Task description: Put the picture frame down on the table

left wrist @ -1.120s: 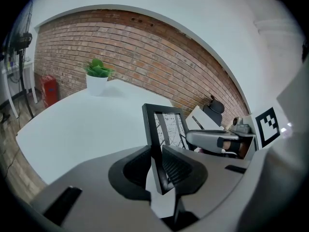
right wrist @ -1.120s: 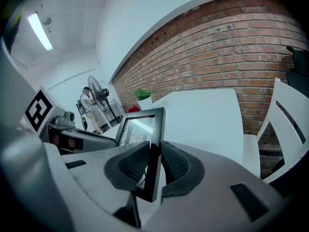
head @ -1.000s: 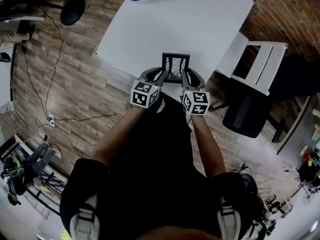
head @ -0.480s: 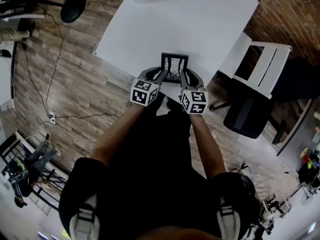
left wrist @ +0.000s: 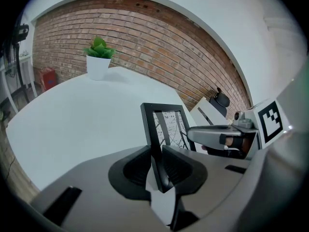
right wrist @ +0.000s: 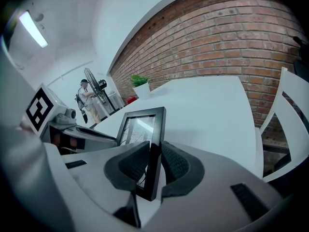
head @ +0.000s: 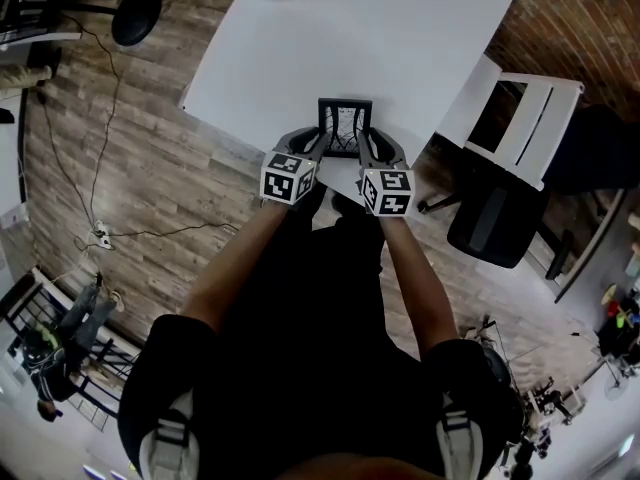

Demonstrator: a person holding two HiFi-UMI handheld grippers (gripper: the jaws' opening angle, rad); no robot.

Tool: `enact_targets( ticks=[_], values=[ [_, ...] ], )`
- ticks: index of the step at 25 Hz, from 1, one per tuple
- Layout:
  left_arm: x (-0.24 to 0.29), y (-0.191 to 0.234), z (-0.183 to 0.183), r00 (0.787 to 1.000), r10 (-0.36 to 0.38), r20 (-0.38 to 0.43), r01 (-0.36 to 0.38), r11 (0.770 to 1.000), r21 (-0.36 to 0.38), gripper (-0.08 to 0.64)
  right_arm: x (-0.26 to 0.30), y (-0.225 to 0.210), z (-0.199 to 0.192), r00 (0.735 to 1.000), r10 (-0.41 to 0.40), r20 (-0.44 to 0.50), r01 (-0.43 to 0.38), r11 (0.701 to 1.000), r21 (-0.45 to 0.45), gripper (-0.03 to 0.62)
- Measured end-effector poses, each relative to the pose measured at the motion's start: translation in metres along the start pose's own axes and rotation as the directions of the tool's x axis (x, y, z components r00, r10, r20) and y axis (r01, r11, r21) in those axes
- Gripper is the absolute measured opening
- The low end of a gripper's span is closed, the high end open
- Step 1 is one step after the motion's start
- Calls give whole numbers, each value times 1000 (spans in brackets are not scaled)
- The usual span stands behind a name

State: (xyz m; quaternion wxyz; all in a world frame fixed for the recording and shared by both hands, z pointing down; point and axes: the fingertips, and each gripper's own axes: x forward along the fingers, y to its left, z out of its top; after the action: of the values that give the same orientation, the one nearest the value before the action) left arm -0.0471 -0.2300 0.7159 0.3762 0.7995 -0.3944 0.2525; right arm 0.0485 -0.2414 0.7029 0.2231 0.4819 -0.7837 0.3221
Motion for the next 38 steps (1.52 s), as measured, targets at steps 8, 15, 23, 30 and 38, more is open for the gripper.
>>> enact_targets(
  ticks=[8,15,23,30,38],
  values=[
    [7,4,0,1000,-6,-15,6,1000,6,83,10,-5,-7,1000,-5,-21,5,1000,7,75],
    [12,6,-5,1000,-3,-28,3,1000,5,84,15,-8,-12,999,-17,-42,17,1000,5,78],
    [17,8,-6,999,-10,-40,10,1000,14,87,20,-10,-15,998,-34,-56,34,999,-1,80],
    [18,10,-8,999,-3,-48,6,999,51,92,24,-10,-17,995,-58,-76,56,998,-23,84],
    [21,10,-13,998,9,-70,-2,995,100,94,26,-9,-24,992,-81,-97,78,996,-34,86]
  ],
)
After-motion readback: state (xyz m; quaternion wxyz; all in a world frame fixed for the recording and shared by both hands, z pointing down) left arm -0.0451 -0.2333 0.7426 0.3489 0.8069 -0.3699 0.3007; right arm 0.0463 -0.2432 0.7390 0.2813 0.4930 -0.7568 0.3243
